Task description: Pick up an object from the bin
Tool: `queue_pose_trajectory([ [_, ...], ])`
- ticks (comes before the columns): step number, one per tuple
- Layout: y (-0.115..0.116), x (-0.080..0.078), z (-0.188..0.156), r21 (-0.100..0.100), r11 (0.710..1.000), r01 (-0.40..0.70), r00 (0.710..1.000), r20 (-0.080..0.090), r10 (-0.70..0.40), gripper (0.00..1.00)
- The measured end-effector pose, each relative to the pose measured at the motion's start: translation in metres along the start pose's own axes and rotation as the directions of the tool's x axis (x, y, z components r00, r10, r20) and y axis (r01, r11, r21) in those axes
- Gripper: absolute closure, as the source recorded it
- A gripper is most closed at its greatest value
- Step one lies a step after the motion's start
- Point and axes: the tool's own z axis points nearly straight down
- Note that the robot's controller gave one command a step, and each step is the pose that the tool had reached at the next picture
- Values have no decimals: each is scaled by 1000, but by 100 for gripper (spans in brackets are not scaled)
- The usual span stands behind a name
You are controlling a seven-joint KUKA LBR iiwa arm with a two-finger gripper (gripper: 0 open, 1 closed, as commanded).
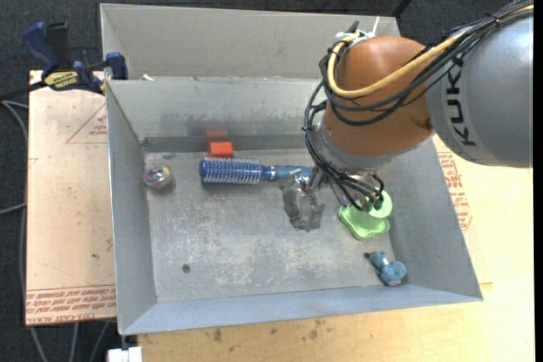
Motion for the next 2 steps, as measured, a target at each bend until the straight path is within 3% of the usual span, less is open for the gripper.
queue_pose_trajectory([
  [1, -5, -16, 70, -5, 998, 59, 998, -13, -59, 100],
  [2, 2, 0, 38, -3, 998, 65, 998, -8, -65, 100],
])
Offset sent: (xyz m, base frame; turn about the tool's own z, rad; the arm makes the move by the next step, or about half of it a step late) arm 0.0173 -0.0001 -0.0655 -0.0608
